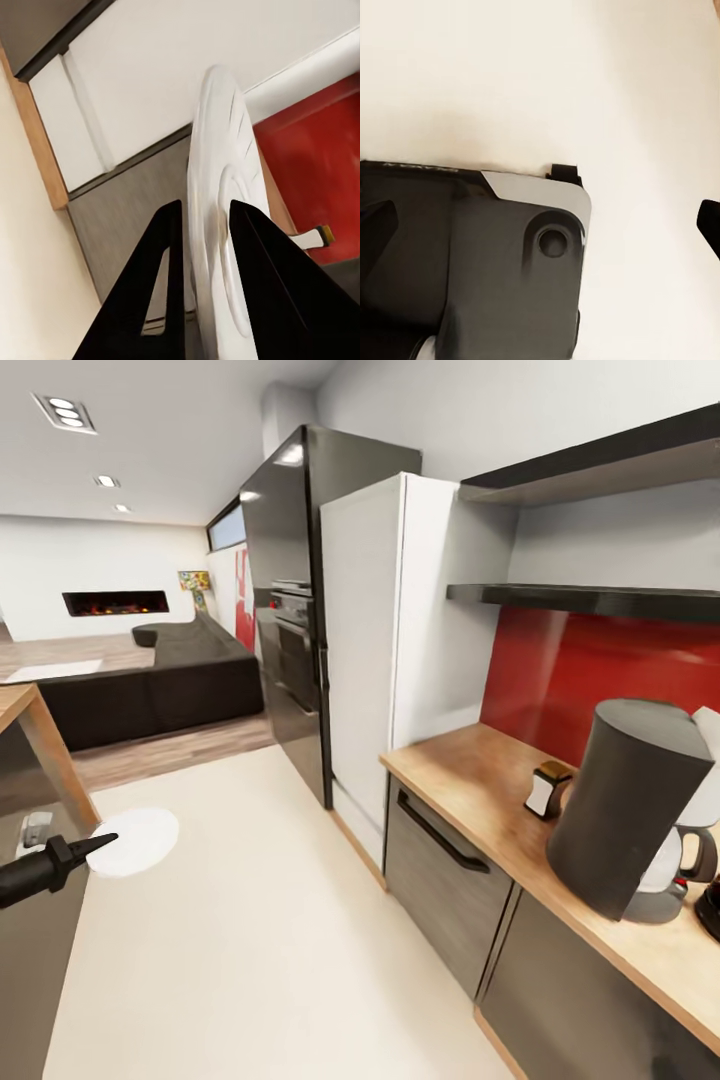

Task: Set up a coffee station on the kitchen countertop: keep the coffee maker on the countertop, move the bottle of coffee from the kitchen shelf to the counter next to the coffee maker, place a paper coffee filter on top of the coffee maker, put the saucer next to the coffee maker with the coffee cup on the saucer, and place the electric kettle next to the coffee maker.

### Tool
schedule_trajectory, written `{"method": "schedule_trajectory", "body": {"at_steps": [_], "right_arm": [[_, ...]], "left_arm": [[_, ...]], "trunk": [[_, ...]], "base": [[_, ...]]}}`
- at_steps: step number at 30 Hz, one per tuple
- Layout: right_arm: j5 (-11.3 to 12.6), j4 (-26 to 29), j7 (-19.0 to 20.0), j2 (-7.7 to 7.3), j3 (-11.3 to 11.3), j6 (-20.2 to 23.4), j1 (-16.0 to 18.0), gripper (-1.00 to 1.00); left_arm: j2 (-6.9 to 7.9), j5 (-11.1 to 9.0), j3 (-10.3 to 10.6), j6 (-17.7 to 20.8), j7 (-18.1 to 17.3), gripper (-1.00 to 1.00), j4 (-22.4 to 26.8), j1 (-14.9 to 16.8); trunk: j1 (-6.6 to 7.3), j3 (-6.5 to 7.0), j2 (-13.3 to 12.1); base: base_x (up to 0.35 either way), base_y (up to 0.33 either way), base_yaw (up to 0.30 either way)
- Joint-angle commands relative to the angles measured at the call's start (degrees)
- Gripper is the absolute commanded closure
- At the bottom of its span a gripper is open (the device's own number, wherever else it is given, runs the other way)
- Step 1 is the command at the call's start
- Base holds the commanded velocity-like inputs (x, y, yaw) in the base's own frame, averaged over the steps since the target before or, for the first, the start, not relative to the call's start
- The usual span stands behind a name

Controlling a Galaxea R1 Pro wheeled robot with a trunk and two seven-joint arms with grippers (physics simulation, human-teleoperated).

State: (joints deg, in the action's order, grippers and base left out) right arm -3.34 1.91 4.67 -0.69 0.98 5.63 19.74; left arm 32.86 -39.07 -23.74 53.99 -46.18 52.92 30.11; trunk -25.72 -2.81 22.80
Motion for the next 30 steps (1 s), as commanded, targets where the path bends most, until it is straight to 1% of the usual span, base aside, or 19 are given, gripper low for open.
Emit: {"method": "schedule_trajectory", "body": {"at_steps": [1,23,30], "right_arm": [[-0.35,0.11,0.18,-0.01,0.07,0.34,0.04,-1.0],[-0.35,0.03,0.25,-0.01,0.07,0.36,0.04,-1.0],[-0.35,0.03,0.25,-0.03,0.07,0.34,0.04,-1.0]], "left_arm": [[0.01,0.14,-0.08,0.15,-0.22,1.0,-0.01,0.04],[0.01,0.14,-0.17,0.15,-0.17,1.0,-0.1,0.04],[0.01,0.14,-0.17,0.15,-0.16,1.0,-0.1,0.04]], "trunk": [[-0.07,-0.13,0.12],[-0.07,-0.13,0.12],[-0.07,-0.13,0.12]], "base": [[0.3,0.209,-0.264],[0.289,0.227,-0.265],[0.209,0.28,-0.265]]}}
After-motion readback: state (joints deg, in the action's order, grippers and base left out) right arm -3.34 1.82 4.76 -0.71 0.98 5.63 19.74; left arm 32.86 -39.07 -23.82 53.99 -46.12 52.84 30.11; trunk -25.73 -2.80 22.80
